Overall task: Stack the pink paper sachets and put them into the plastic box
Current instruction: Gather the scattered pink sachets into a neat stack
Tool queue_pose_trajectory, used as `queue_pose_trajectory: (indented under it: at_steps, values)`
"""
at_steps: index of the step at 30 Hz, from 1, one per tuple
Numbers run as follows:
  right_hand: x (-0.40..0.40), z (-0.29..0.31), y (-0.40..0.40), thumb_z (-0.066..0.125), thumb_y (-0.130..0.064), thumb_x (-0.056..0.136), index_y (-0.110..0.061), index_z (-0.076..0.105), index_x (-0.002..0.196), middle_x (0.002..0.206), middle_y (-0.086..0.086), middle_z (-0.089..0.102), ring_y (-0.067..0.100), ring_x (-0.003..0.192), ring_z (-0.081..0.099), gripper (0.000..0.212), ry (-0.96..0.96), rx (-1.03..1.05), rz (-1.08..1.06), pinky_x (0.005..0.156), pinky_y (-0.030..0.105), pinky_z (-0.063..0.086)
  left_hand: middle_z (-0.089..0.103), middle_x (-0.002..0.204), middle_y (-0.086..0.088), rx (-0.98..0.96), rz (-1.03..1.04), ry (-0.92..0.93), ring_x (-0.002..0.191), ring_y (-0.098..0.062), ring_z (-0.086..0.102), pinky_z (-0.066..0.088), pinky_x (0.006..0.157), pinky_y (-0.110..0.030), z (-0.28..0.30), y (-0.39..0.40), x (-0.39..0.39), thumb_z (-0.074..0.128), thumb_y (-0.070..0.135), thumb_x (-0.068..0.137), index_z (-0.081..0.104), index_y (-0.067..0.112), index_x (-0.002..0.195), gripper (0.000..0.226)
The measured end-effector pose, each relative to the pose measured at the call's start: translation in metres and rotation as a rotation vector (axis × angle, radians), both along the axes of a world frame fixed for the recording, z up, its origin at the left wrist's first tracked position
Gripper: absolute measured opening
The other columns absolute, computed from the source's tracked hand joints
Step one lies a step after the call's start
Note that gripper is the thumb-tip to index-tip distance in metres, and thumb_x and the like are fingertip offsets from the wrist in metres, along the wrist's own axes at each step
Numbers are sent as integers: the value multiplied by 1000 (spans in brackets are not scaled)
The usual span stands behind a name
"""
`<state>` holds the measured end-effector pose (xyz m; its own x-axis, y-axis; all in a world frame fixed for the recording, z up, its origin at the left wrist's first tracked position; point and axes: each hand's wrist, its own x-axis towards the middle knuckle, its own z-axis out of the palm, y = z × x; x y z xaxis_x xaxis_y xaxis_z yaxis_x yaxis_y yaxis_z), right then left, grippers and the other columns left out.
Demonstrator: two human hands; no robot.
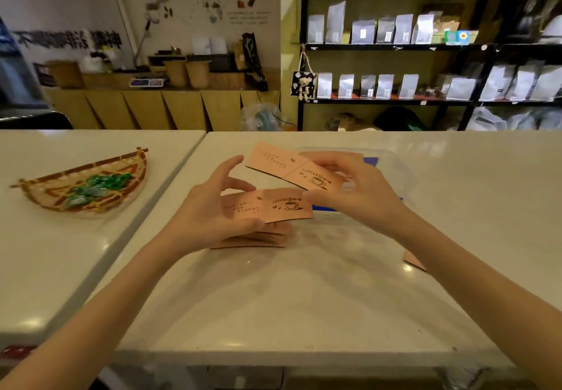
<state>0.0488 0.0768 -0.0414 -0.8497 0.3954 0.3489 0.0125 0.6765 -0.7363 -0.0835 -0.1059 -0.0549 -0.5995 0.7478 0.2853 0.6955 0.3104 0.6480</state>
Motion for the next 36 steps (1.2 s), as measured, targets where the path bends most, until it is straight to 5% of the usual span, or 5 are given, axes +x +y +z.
queue_pose_trajectory:
  at_steps: [6,10,20,28,36]
  values:
    - [-32,-14,-15,65,-51,70,-32,42,127,127,-6,50,8,109,44,64,-111,225,64,87,25,46,36,102,38,1,22,-82,103,4,38,36,83,-14,-12,-5,-28,77,24,64,20,39,132,90]
    - [-41,-23,-18,59,-54,74,-33,34,134,143,-8,38,12,130,31,68,-225,362,103,108,33,25,39,111,30,-37,11,-143,105,1,40,37,95,-27,-21,-7,-41,77,26,63,23,34,135,91]
    - [-44,-39,-14,36,-58,83,-33,38,133,142,-10,43,10,140,16,55,-284,728,245,108,31,-14,33,144,9,-182,33,-190,133,-20,30,37,102,-32,-26,-7,-40,70,49,54,17,39,135,98]
    - [-17,-32,-2,42,-59,82,-31,39,132,143,-10,41,6,137,20,58,-205,624,183,111,28,10,37,127,24,-2,-96,207,121,9,25,20,101,-15,-18,15,-12,57,62,62,52,36,116,61]
    - [71,-15,34,47,-63,76,-32,44,128,138,-10,46,2,124,37,61,-146,379,-32,105,32,35,40,104,54,99,-463,84,107,28,32,26,84,7,5,80,70,62,48,70,38,57,111,48]
